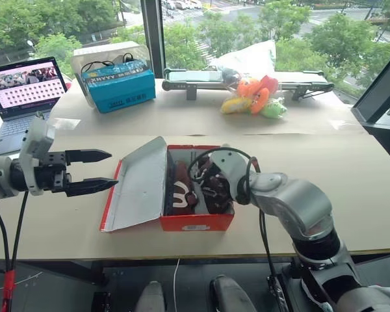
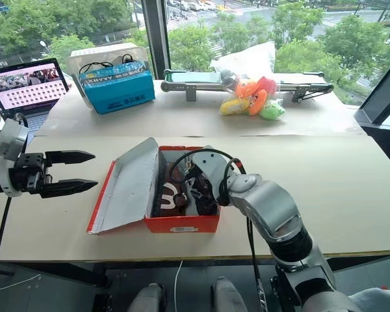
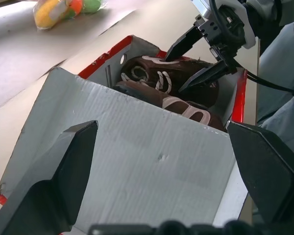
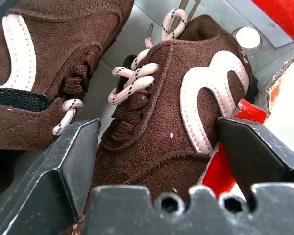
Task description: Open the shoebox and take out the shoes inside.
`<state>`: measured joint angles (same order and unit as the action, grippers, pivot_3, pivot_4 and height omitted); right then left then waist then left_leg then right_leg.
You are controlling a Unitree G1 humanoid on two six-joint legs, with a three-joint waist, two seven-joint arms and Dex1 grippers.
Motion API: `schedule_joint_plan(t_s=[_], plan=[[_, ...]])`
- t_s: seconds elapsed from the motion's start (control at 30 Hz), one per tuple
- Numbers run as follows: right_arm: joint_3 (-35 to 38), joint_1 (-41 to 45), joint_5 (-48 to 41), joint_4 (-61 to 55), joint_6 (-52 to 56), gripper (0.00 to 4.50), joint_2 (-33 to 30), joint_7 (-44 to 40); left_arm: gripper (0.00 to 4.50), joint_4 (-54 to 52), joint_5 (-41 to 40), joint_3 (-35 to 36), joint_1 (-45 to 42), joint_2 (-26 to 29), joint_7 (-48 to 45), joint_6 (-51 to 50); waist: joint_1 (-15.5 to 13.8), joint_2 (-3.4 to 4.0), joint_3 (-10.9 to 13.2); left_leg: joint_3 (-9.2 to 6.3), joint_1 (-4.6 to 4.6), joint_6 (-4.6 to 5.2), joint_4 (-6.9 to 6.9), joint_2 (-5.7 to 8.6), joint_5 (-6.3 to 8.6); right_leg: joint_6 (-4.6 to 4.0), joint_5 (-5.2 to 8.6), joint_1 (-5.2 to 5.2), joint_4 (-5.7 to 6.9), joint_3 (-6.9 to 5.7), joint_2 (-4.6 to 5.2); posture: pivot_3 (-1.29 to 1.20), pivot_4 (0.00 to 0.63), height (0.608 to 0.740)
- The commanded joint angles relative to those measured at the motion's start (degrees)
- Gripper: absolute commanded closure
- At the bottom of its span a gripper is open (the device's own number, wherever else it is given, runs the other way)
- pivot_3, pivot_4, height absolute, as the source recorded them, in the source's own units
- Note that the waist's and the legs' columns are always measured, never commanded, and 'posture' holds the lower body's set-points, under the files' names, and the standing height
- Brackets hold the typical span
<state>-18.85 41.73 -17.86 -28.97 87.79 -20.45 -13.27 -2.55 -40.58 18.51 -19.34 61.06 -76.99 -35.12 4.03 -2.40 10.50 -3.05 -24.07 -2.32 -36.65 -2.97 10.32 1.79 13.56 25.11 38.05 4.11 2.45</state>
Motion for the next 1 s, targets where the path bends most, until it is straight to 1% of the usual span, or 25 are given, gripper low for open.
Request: schedule_joint_plan(t_s=[0.03,0.1,0.17,0.43,0.47,0.5,0.8,1.0], plan=[[-2.0,-1.8,0.4,3.1,-0.3,0.33,-0.2,-0.3,0.00,-1.4,-0.7,1.4,-0.9,0.4,0.2,0.3,0.0,-0.07,0.0,0.00,0.03,0.00,0.00,0.00,0.00,0.00,0.00,-0.03,0.00,0.00,0.00,0.00,0.150,0.701],[-2.2,-1.8,0.7,3.1,-0.4,0.81,-0.3,-0.5,0.00,-1.5,-0.8,1.4,-0.9,0.5,0.3,0.2,0.0,-0.08,-0.1,0.00,0.09,0.00,0.00,0.00,0.00,0.00,0.00,-0.08,0.00,0.00,0.00,0.00,0.150,0.701],[-2.4,-1.7,1.0,3.1,-0.5,1.42,-0.5,-0.7,0.00,-1.6,-0.9,1.5,-0.9,0.4,0.4,0.1,-0.1,-0.12,-0.1,0.00,0.11,0.00,0.00,0.00,0.00,-0.01,0.01,-0.09,0.00,0.00,0.00,0.00,0.150,0.701],[-2.6,-1.3,1.6,3.1,-0.4,4.08,-1.1,-1.1,0.00,-1.8,-1.1,1.6,-1.3,0.4,0.8,-0.1,0.0,-0.15,-0.1,0.00,0.11,0.00,0.00,0.00,0.00,-0.02,0.02,-0.09,0.00,0.00,0.00,0.00,0.150,0.701],[-2.7,-1.3,1.7,3.1,-0.4,4.32,-1.3,-1.0,0.00,-1.8,-1.1,1.5,-1.4,0.4,0.8,-0.1,0.0,-0.16,-0.1,0.00,0.11,0.00,0.00,0.00,0.00,-0.02,0.01,-0.09,0.00,0.00,0.00,0.00,0.150,0.701],[-2.8,-1.3,1.8,2.9,-0.3,4.46,-1.3,-1.0,0.00,-1.9,-1.1,1.5,-1.4,0.4,0.8,-0.1,0.0,-0.18,-0.1,0.01,0.11,0.00,0.00,0.00,0.00,-0.02,0.01,-0.10,0.00,0.00,0.00,0.00,0.150,0.701],[-1.4,0.7,2.6,2.3,0.8,4.46,-0.6,-0.7,0.00,-1.7,-1.2,1.1,-2.0,0.4,0.9,-0.1,0.0,-0.19,-0.1,0.01,0.11,0.00,0.00,0.00,0.00,-0.02,0.02,-0.09,0.00,0.00,0.00,0.00,0.150,0.701],[3.4,5.9,2.1,1.0,4.2,4.46,2.4,-0.9,0.00,-1.0,-0.7,0.3,-2.8,0.3,0.6,0.2,0.0,-0.16,-0.1,0.00,0.03,0.00,0.00,0.00,0.00,-0.02,0.02,0.02,0.01,0.00,0.00,0.00,0.150,0.701]])
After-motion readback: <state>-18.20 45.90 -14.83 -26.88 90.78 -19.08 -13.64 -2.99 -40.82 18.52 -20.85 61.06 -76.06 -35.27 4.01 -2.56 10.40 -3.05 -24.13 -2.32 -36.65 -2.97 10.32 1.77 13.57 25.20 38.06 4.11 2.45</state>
